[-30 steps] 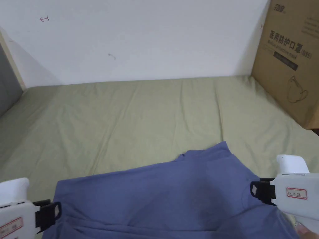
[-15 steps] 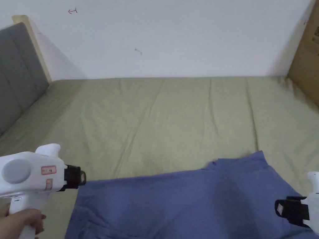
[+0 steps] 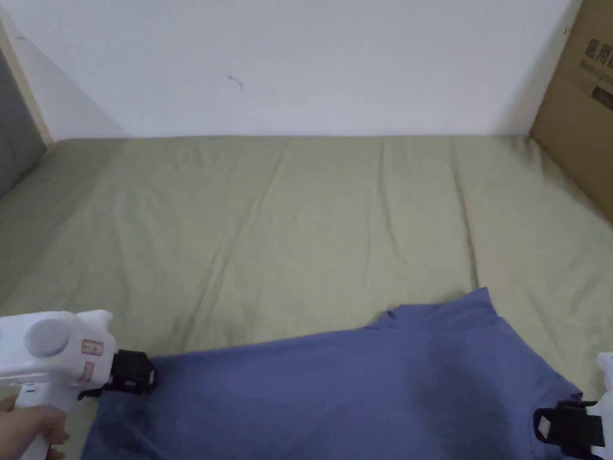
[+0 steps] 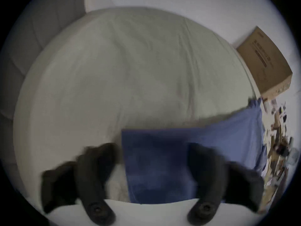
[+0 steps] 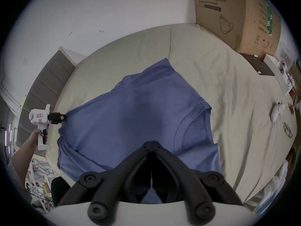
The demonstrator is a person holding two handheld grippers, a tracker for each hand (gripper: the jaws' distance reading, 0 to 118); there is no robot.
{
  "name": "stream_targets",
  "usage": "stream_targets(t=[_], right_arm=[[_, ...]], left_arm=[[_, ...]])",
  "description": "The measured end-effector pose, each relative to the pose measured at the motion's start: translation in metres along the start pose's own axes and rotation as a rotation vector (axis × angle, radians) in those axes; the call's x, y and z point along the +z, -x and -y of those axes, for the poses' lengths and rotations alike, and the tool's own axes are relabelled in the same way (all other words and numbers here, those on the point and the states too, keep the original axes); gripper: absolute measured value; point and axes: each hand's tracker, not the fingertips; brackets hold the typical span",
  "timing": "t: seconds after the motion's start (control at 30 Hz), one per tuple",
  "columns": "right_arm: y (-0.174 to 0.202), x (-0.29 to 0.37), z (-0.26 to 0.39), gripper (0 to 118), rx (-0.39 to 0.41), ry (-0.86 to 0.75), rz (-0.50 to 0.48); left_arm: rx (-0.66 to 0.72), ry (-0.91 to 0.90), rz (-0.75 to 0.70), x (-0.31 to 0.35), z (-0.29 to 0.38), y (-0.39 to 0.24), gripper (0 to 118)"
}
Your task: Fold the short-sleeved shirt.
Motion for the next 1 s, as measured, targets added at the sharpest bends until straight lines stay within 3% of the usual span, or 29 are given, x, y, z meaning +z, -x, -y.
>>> stream_targets(t=[0.03,0.1,0.13,0.17,0.3,0.4,0.43,0.47,0.53,0.57,0.6,0.7,0.77,0.9,1.0], right_arm=[[0.000,-0.002,-0.002,0,-0.001,0.004,-0.001],[-0.001,-0.009,-0.012,0,0.008,0.010,-0.005],[-0.001,-0.012,-0.018,0,0.024,0.015,-0.009],[0.001,-0.016,-0.027,0,0.058,0.020,-0.011],[0.001,-0.037,-0.072,0,0.183,0.002,0.076],[-0.004,-0.055,-0.110,0,0.186,-0.018,0.077],[-0.005,-0.061,-0.122,5,0.182,-0.028,0.082],[-0.008,-0.068,-0.136,35,0.171,-0.036,0.084],[-0.012,-0.085,-0.156,110,0.141,-0.044,0.123],[-0.016,-0.097,-0.165,115,0.119,-0.030,0.134],[-0.015,-0.111,-0.172,116,0.072,-0.058,0.110],[-0.025,-0.159,-0.188,116,0.062,0.040,0.168],[-0.027,-0.155,-0.189,116,0.046,0.091,0.194],[-0.044,-0.200,-0.206,115,0.018,0.132,0.170],[-0.045,-0.215,-0.208,101,-0.023,0.132,0.173]], left_arm=[[-0.092,-0.024,-0.134,0.005,0.000,-0.003,56],[-0.048,-0.073,-0.032,0.022,-0.002,-0.007,34],[-0.035,-0.096,-0.007,0.029,-0.002,-0.007,34],[-0.010,-0.123,0.060,0.039,0.001,-0.010,2],[-0.014,-0.198,0.099,0.076,0.008,-0.018,2],[-0.019,-0.207,0.112,0.095,0.012,-0.023,2],[-0.026,-0.213,0.109,0.097,0.013,-0.021,2],[-0.032,-0.219,0.112,0.101,0.014,-0.021,2],[-0.037,-0.230,0.126,0.108,0.014,-0.022,2],[-0.035,-0.239,0.138,0.108,0.017,-0.020,2],[-0.025,-0.245,0.153,0.110,0.016,-0.019,2],[-0.007,-0.248,0.161,0.110,0.016,-0.018,2],[-0.008,-0.245,0.155,0.109,0.015,-0.019,2],[0.007,-0.231,0.164,0.102,0.016,-0.018,2],[0.016,-0.210,0.161,0.093,0.016,-0.015,2]])
